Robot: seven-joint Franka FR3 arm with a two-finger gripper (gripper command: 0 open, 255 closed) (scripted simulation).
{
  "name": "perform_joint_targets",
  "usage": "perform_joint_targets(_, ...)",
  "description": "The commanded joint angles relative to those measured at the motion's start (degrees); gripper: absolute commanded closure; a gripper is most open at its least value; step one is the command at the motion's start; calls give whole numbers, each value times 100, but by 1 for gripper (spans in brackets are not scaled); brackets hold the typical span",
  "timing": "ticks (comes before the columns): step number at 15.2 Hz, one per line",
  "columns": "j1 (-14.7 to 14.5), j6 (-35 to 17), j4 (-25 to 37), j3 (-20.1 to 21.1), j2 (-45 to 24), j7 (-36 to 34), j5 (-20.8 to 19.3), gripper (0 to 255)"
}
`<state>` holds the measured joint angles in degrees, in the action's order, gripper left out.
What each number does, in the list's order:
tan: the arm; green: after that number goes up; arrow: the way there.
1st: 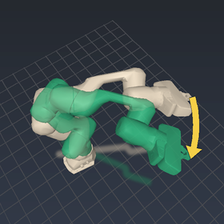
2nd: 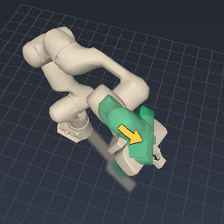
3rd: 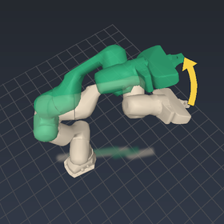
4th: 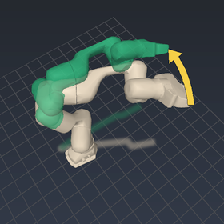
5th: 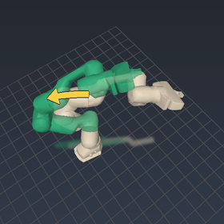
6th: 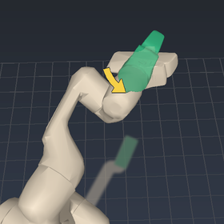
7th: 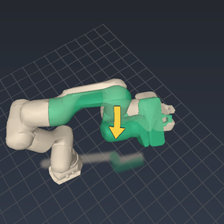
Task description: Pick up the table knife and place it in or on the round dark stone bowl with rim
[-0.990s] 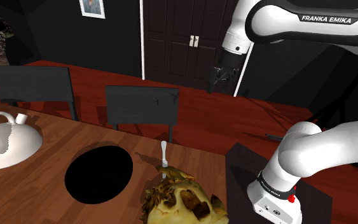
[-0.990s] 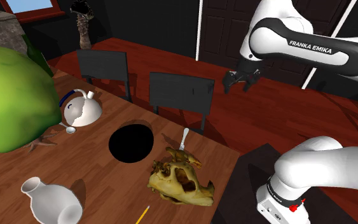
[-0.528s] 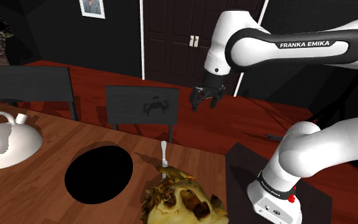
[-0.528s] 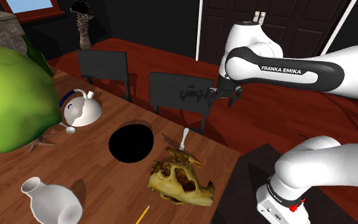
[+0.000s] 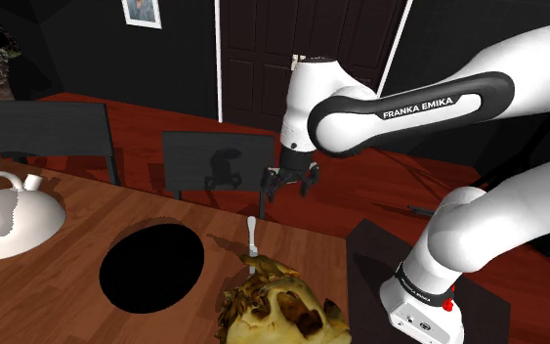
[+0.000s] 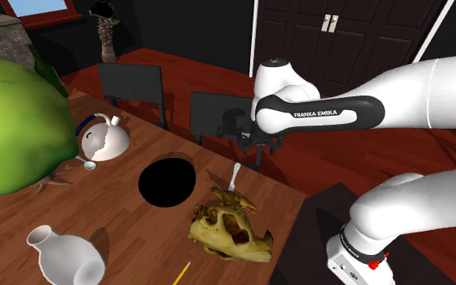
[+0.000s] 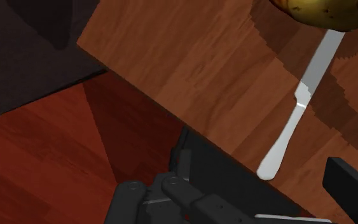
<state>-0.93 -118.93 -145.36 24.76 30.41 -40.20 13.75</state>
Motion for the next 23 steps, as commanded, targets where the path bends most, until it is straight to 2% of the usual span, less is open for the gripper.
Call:
perform_joint_targets(1, 32, -300, 70, 350, -397, -485, 10, 0)
perform_joint_targets(5, 215, -838, 312, 957, -1290, -1420, -236, 0)
perform_joint_targets(9, 445, -1300, 683, 1502, -2354, -2553, -876, 0)
perform_joint_targets(17, 490, -1938, 471, 1559, -2893, -2893, -1332, 0)
perform_joint_targets(23, 488, -1938, 471, 1557, -2893, -2893, -1332, 0)
